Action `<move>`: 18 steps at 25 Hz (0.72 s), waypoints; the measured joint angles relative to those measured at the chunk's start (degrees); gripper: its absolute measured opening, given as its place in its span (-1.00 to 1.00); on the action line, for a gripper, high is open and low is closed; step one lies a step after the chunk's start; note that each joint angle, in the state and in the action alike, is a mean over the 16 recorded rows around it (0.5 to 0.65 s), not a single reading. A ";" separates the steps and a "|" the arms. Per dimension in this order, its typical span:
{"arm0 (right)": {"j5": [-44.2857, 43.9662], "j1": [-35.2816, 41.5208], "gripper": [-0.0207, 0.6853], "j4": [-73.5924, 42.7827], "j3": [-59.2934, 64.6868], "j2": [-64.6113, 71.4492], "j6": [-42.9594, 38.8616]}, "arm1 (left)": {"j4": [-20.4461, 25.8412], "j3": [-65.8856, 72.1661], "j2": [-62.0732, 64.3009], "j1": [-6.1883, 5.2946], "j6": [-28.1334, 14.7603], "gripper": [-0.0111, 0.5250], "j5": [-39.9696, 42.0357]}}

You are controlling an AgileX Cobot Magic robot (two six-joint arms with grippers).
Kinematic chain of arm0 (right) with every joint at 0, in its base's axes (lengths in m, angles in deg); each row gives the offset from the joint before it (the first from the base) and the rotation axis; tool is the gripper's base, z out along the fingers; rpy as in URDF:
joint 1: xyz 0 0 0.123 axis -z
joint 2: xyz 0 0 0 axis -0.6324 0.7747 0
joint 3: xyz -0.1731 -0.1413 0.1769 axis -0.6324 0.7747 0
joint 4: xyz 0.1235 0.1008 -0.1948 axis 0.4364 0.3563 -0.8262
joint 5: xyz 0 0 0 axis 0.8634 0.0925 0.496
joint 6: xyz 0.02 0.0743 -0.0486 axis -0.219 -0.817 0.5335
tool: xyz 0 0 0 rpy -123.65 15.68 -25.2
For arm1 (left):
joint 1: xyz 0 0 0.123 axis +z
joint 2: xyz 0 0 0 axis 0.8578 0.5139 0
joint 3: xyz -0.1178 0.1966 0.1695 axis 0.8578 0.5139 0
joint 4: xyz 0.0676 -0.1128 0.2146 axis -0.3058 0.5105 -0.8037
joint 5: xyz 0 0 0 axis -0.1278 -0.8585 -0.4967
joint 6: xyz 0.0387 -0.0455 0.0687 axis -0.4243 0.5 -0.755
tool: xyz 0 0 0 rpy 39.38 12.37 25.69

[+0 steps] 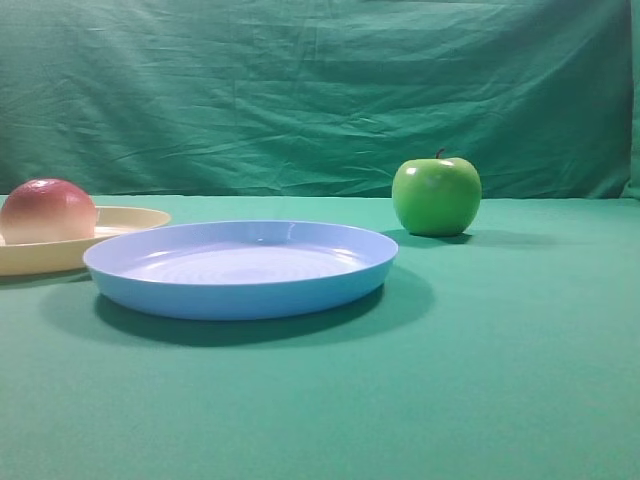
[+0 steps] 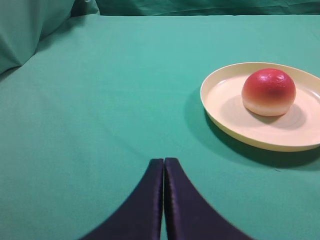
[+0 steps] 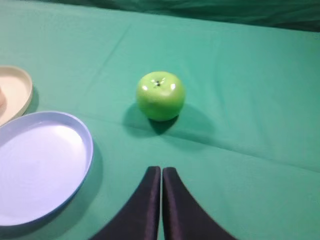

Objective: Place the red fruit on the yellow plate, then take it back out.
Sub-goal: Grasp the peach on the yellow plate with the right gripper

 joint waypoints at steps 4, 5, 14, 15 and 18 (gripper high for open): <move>2.24 -5.14 -0.94 0.16 -4.66 9.59 0.34 | 0.00 0.00 0.00 0.00 0.00 -0.96 0.00; 3.13 -6.24 -0.94 0.23 -5.70 11.78 0.38 | 0.00 0.00 0.00 0.00 0.00 -0.96 0.00; 17.12 -14.08 -0.94 1.15 -11.62 25.73 0.51 | 0.00 0.00 0.00 0.00 0.00 -0.96 0.00; 19.16 -14.73 -0.94 1.27 -11.93 26.74 0.48 | 0.00 0.00 0.00 0.00 0.00 -0.96 0.00; 24.52 -16.37 -0.94 1.62 -12.73 29.39 0.24 | 0.00 0.00 0.00 0.00 0.00 -0.96 0.00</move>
